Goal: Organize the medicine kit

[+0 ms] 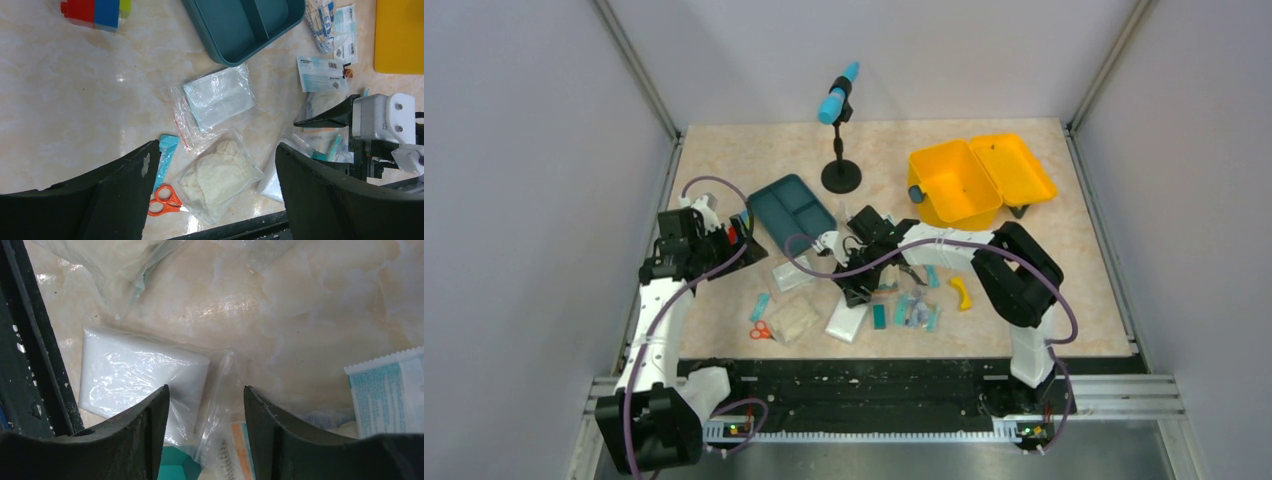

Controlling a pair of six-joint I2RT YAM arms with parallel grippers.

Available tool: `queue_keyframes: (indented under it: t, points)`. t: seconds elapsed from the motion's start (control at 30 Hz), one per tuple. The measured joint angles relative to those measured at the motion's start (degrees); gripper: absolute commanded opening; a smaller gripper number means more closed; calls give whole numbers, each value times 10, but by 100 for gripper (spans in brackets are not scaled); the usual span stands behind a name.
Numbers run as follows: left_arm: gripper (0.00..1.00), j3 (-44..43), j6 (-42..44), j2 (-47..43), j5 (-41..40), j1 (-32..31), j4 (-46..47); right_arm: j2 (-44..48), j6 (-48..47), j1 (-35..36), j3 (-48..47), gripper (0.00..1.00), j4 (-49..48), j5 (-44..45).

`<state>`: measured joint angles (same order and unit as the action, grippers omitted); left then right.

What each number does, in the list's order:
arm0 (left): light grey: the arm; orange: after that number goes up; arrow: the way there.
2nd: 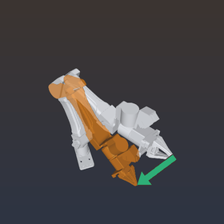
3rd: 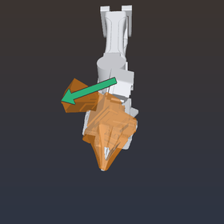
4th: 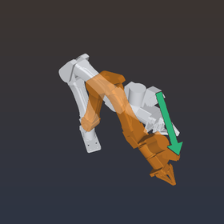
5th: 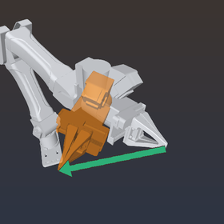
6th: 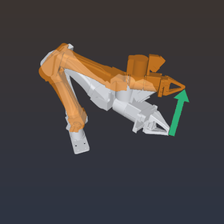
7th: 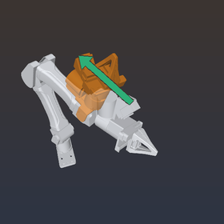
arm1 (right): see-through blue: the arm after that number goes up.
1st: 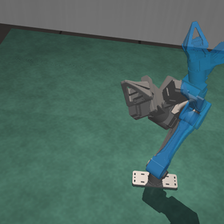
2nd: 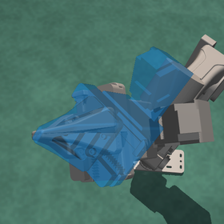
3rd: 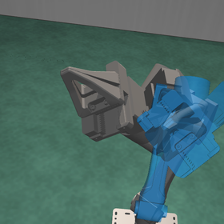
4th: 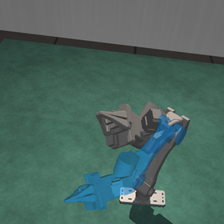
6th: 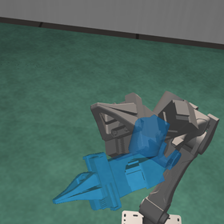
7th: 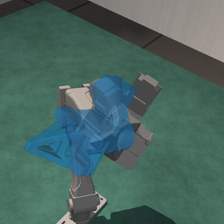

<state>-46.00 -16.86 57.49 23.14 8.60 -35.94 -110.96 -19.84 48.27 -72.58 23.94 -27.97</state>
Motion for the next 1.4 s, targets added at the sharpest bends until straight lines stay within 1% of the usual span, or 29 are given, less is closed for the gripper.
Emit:
queue_keyframes:
  t: [0.1,0.17,0.2,0.27,0.37,0.57,0.67,0.87,0.97,1.1,1.2,1.27,1.4]
  points:
    - [89,6,-2,0,1,0,1,-4,0,0,0,45,1,-14]
    - [89,8,-2,0,1,1,2,-7,1,0,0,34,0,-23]
    - [89,8,-3,0,2,2,4,-9,2,0,0,24,1,-28]
    - [89,9,-4,0,3,2,7,-12,4,0,0,0,2,-43]
    - [89,11,-7,1,6,3,13,-12,3,0,-11,0,9,-50]
    - [87,11,-10,15,16,4,25,-2,-16,0,-29,0,27,-25]
    - [86,11,-10,26,21,4,30,30,-21,-4,-37,0,42,-16]
    - [84,10,-10,60,35,4,34,144,-26,-35,-75,0,77,-16]
    - [84,5,-9,77,40,4,34,195,-10,-81,-103,0,96,-14]
    - [84,-9,-2,93,43,3,33,225,25,-176,-143,0,103,5]
    - [84,-20,7,101,45,3,30,233,39,-255,-158,0,97,46]
    - [83,-25,14,105,45,3,25,233,44,-306,-158,0,91,88]
    - [83,-28,24,107,47,3,17,224,50,-364,-159,0,76,156]
